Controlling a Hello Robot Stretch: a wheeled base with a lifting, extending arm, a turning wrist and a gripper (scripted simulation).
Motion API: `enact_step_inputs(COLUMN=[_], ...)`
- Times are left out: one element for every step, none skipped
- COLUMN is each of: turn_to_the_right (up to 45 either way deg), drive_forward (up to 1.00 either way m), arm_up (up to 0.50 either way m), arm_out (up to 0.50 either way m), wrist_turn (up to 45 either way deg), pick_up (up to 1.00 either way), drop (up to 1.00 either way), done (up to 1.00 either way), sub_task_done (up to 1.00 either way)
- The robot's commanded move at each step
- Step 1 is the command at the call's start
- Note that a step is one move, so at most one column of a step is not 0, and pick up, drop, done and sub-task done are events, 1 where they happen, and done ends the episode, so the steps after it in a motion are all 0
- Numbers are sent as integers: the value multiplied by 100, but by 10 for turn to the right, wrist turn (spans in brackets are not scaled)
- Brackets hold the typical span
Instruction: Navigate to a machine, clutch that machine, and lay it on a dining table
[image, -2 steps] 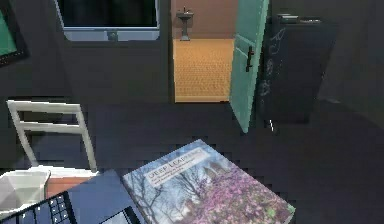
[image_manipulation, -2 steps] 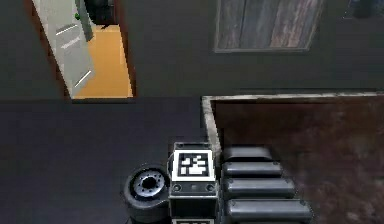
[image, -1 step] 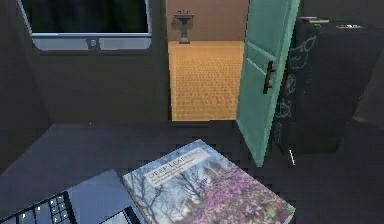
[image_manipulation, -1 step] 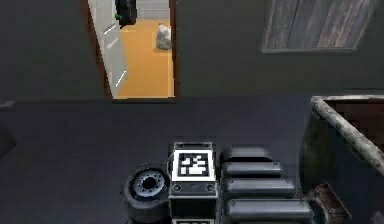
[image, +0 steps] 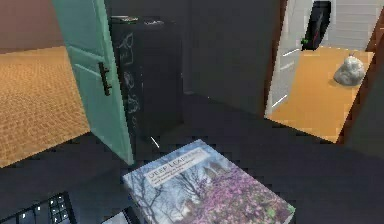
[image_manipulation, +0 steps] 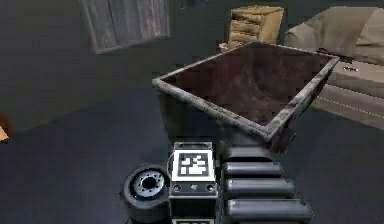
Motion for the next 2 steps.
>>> enact_step_inputs(turn_to_the_right=[-450, -30], drive_forward=[0, 0], arm_up=[0, 0], arm_out=[0, 0], wrist_turn=[0, 0], pick_up=[0, 0], drop=[0, 0], done=[0, 0], sub_task_done=[0, 0])
